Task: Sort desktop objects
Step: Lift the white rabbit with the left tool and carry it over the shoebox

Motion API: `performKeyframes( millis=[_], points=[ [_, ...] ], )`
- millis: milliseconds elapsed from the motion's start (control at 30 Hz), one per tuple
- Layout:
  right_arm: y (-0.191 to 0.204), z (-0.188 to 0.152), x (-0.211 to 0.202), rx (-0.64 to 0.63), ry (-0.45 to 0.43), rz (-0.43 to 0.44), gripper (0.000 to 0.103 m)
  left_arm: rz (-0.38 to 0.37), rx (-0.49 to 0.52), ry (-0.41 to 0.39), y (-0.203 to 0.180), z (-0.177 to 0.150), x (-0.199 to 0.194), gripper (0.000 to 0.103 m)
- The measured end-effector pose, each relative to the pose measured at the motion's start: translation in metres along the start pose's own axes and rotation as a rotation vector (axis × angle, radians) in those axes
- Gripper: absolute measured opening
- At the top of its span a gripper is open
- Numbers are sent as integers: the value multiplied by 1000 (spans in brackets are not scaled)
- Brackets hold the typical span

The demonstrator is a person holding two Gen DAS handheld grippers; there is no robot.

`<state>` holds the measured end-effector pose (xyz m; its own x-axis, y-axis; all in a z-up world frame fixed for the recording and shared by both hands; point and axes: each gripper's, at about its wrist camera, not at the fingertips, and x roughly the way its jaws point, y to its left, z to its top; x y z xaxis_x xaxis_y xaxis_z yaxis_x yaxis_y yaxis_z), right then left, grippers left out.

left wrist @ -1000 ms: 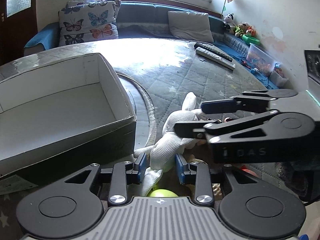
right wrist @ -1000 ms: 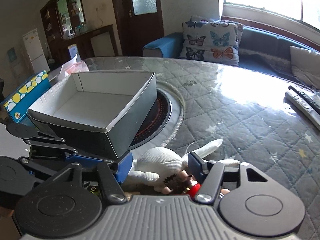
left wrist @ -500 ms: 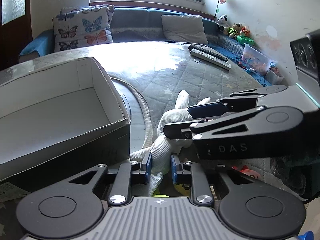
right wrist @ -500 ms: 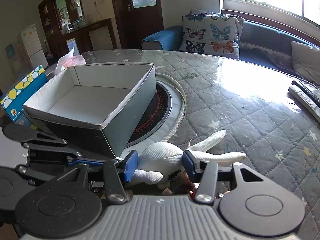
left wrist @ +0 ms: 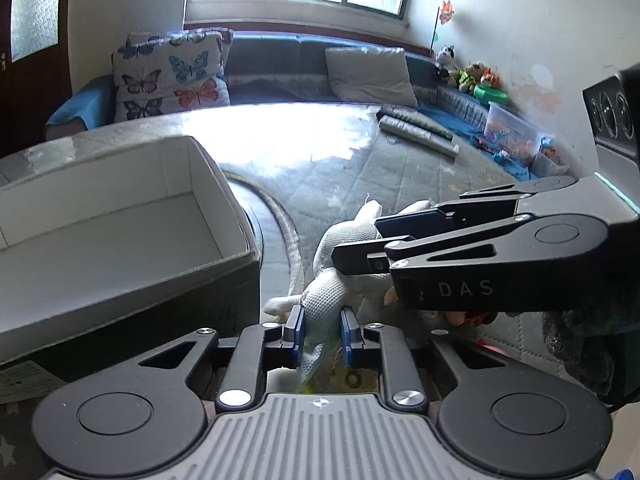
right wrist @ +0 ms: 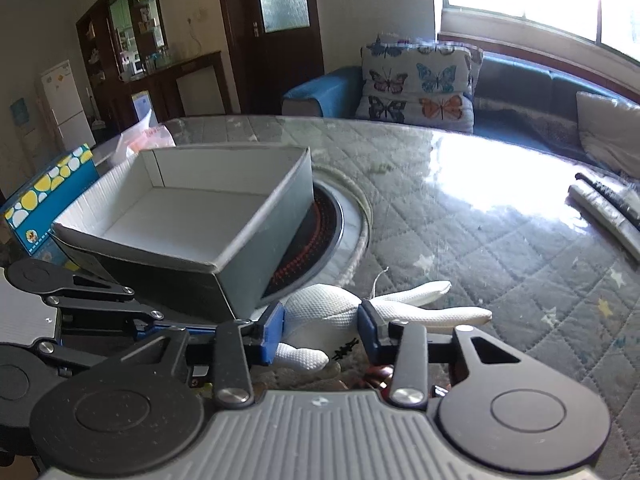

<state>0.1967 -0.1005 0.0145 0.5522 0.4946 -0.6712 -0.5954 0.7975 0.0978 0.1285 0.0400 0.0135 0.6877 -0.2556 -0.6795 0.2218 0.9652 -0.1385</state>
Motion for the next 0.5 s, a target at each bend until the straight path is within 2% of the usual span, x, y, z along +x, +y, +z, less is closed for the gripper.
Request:
performKeyframes(
  millis=[200,367,500],
  points=[
    [14,15,-29,-42,-84,-6,40,25,16,-85,-3,9,-31,20],
    [30,38,-46,-59,-171,17,39,88,51,-175,1,21,-62,20],
    [46,61,-44,-65,-221,57,39,137,50,-217,19,30,-80,20]
  ],
)
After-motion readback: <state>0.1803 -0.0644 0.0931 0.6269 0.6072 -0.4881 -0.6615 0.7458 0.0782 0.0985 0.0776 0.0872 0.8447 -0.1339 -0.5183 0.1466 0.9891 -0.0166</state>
